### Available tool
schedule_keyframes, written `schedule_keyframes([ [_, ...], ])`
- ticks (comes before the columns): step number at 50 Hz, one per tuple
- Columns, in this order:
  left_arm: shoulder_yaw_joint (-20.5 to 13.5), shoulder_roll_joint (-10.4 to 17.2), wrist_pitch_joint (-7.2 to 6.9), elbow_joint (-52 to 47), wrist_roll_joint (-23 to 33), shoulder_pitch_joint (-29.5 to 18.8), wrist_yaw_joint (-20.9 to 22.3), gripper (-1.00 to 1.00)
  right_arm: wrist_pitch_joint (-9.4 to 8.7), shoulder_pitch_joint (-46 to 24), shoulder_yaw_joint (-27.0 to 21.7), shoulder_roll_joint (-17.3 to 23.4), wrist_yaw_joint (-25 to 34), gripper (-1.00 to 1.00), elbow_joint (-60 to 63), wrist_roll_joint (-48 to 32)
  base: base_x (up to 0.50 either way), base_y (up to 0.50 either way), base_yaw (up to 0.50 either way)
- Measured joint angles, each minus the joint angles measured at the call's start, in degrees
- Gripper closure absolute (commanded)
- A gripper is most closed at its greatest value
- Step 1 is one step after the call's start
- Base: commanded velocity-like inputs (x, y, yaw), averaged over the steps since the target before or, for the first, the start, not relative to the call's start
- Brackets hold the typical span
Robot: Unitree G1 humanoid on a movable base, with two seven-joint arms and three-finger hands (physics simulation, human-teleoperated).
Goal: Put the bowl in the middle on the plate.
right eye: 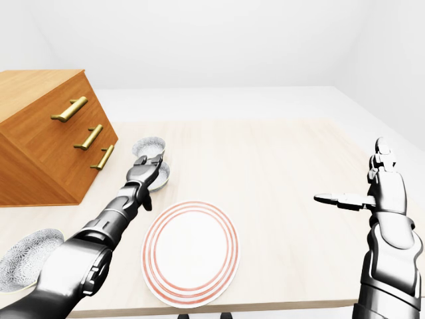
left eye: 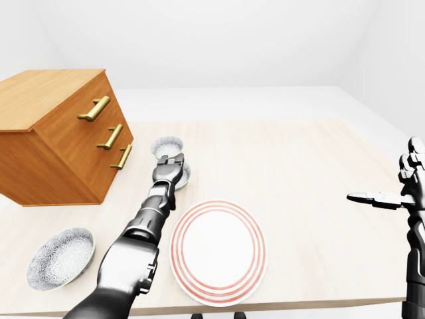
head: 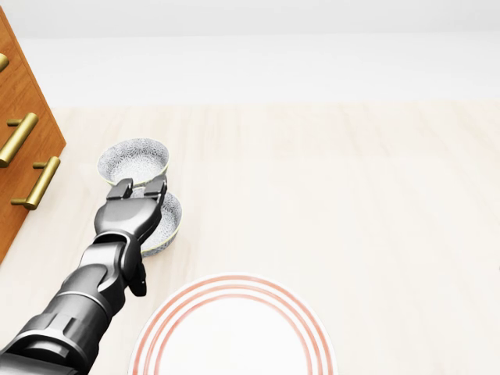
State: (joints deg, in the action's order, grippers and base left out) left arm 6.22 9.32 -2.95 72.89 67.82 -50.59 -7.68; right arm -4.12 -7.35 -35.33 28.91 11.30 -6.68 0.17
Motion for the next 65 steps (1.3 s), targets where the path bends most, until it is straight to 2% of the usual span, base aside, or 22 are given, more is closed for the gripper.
schedule_keyframes([
  [27,-0.1,0.1,0.52,0.7,-1.1,-0.2,0.8,-1.0,-0.08,0.2,-0.1,-0.1,0.2,-1.0,0.4,-0.1,0.0,0.0,0.0],
  [65,0.1,0.7,-0.45,1.3,1.0,-1.0,4.3,-1.0,0.18,0.3,-0.1,-0.3,0.3,-1.0,0.5,-0.1,0.0,0.0,0.0],
])
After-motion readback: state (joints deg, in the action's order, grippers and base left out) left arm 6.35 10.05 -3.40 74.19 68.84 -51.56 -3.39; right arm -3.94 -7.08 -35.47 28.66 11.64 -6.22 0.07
